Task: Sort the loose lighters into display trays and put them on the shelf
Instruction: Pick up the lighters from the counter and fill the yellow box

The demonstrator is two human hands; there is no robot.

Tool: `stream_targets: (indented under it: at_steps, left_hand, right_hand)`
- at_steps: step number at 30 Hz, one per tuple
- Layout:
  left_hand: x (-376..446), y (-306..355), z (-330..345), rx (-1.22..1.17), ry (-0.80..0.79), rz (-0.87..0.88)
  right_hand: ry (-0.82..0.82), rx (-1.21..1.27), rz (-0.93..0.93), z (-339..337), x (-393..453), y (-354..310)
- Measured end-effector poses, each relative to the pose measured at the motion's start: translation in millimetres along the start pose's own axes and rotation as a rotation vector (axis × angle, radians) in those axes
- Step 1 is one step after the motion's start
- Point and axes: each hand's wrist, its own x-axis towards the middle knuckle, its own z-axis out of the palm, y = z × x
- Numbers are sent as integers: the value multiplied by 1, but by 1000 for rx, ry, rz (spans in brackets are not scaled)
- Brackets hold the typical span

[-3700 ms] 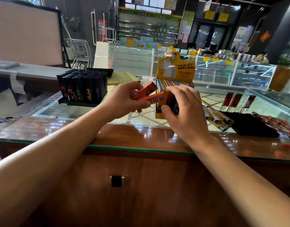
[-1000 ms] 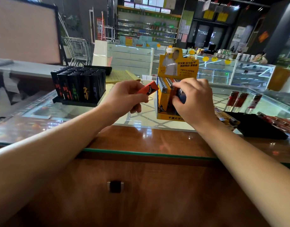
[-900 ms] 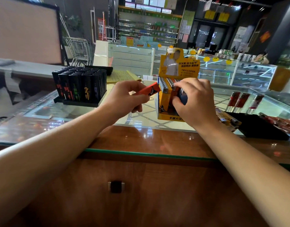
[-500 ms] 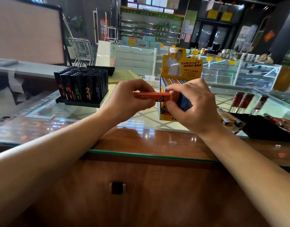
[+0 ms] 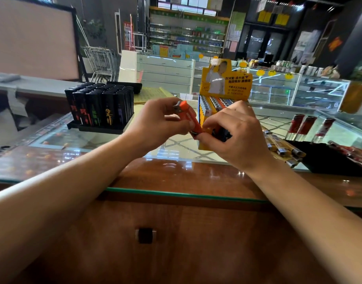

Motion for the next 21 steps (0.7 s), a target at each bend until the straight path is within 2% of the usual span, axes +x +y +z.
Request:
stream_targets:
  at_steps: [9, 17, 21]
  left_hand:
    - [-3, 5, 7, 90, -60, -25]
    - [-7, 2, 10, 107, -83, 54]
    - [-7, 1, 12, 199, -76, 109]
  right_hand:
    - [77, 57, 77, -6, 1, -4]
    - [18, 116, 165, -5, 1, -5]
    - [-2, 168, 189, -7, 1, -7]
